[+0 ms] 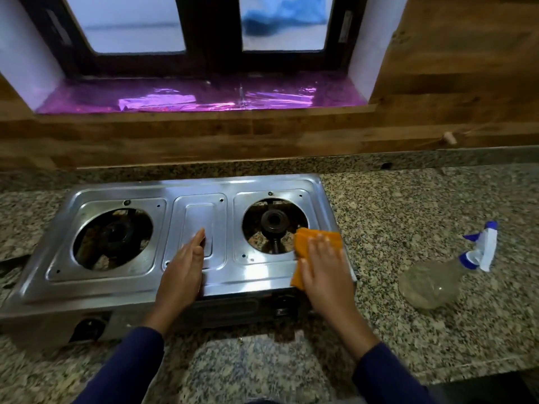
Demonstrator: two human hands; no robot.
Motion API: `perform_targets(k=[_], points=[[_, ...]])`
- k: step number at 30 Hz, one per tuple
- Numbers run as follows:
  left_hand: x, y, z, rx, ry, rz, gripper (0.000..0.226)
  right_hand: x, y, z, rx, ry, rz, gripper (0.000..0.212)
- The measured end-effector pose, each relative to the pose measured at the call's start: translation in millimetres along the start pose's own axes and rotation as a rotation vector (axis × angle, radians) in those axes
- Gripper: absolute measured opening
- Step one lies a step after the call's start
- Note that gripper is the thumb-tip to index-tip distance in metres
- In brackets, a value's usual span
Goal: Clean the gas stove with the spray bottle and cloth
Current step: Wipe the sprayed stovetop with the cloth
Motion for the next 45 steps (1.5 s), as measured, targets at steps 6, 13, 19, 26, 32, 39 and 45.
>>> perform_targets(k=[6,13,19,26,32,39,45], points=[[-7,-4,11,0.155,-0.013,0.042,0.083,48,7,46,0.019,-0.098,-0.085,0.065],[-10,16,9,0.116,-0.099,0.045,0.06,30,2,19,-0.158,-0.082,-0.027,0.07],[-7,66,-42,0.45,-0.278,-0.014,0.068,-4,-26,-74,-0.08,0.067,-0.048,0.068],[-4,103,-85,0.49,-0.427,-0.141,0.054,47,-67,-198,-0.056,-0.006,-0.112,0.07],[-4,103,-89,0.471,-0.518,-0.177,0.054,159,-81,-226,-0.07,-0.125,-0.059,0.072],[-4,104,-91,0.487,-0.541,-0.162,0.051,210,-95,-271,-0.168,0.063,-0.167,0.066],[-7,102,-91,0.525,-0.536,-0.14,0.052,190,-89,-275,-0.053,0.569,-0.326,0.058]])
Point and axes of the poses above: each hand's wrist, its own x-axis towards the middle knuckle, its own y-axis out of the back of the hand, z = x × y, the point moved 1 cm from there along x, towards the middle knuckle, and after that the axes turned 2 degrees about -x, right-handed, at the moved point
